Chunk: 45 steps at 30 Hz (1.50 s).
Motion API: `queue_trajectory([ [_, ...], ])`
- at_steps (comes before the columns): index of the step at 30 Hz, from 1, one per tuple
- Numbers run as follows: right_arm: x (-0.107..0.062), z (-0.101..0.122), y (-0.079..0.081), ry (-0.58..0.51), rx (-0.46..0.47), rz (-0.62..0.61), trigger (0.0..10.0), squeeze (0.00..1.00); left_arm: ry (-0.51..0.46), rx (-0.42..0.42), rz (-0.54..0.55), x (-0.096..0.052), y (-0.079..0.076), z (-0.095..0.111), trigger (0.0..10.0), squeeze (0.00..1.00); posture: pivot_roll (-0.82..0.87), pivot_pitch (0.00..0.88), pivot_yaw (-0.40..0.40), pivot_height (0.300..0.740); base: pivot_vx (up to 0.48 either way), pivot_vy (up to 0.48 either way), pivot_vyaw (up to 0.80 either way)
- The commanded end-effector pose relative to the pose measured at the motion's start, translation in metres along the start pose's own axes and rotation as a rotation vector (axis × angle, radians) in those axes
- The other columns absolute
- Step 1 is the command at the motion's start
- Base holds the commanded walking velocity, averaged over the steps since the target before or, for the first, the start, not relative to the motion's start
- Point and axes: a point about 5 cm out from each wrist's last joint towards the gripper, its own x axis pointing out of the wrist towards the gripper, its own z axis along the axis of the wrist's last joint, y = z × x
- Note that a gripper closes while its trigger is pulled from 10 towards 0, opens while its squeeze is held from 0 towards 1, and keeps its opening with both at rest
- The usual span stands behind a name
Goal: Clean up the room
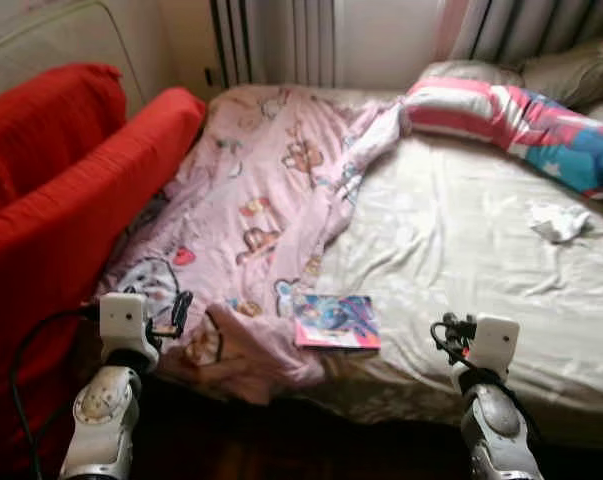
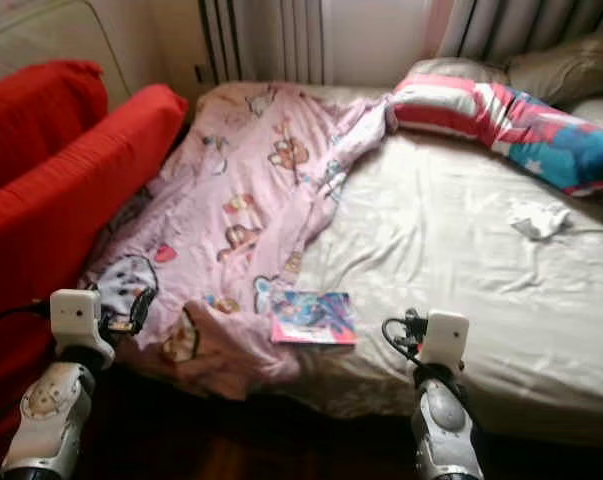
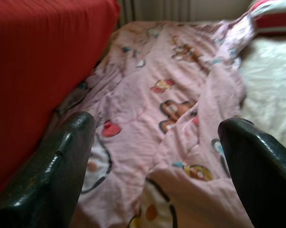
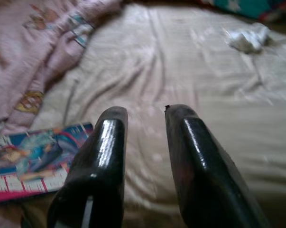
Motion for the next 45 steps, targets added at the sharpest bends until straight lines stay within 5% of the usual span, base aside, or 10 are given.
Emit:
queue_trajectory([
  [1, 0.002, 0.003, 0.002, -0.011, 0.008, 0.001, 10.0, 0.0, 0.006, 0.011, 0.005, 0.001, 0.004, 0.001, 10.0, 0.0, 0.0, 0.06, 0.022, 0.735, 0.0, 0.0, 0.0],
  [35, 0.007, 0.004, 0.021, -0.003, 0.032, 0.05, 10.0, 0.0, -0.023, 0.013, -0.005, 0.011, 0.008, 0.011, 10.0, 0.0, 0.03, 0.051, 0.043, 0.735, 0.0, 0.0, 0.0],
  [45, 0.001, 0.0, 0.011, 0.002, 0.01, 0.038, 10.0, 0.0, -0.013, 0.006, -0.018, 0.004, 0.002, 0.006, 10.0, 0.0, 0.0, 0.093, 0.031, 0.735, 0.024, 0.0, 0.0],
])
